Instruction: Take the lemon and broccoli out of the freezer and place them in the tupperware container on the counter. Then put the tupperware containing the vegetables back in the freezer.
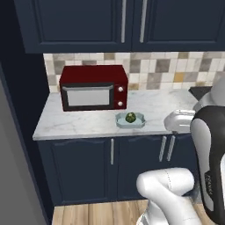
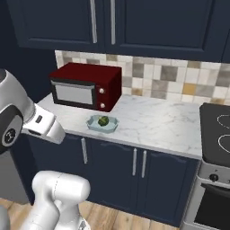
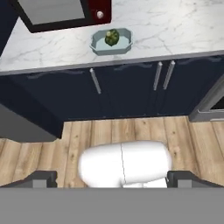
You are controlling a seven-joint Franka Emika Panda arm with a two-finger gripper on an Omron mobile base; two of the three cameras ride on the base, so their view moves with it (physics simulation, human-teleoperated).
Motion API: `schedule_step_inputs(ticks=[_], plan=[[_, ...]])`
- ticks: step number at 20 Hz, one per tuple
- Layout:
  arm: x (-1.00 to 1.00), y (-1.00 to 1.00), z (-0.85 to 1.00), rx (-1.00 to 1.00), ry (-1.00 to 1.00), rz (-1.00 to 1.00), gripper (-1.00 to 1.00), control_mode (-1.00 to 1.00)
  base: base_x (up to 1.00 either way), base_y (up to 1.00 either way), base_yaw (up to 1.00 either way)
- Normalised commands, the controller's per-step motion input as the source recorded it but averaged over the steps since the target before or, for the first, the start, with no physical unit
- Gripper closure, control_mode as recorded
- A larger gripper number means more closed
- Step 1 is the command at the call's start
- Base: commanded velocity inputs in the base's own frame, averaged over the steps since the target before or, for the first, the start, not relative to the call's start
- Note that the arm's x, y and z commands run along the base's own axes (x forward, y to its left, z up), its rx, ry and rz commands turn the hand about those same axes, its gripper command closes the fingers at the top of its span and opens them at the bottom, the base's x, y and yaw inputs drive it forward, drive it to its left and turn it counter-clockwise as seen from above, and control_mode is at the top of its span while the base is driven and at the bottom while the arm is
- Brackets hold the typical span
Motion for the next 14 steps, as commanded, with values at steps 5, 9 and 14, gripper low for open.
schedule_step_inputs(ticks=[5, 9, 14], plan=[[0.00, 0.00, 0.00, 0.00, 0.00, 0.00, -1.00, 1.00, -0.83, 0.96, 0.00], [0.00, 0.00, 0.00, 0.00, 0.00, 0.00, -1.00, 1.00, -0.26, 1.00, -0.02], [0.00, 0.00, 0.00, 0.00, 0.00, 0.00, -1.00, 1.00, 0.07, 1.00, -0.05]])
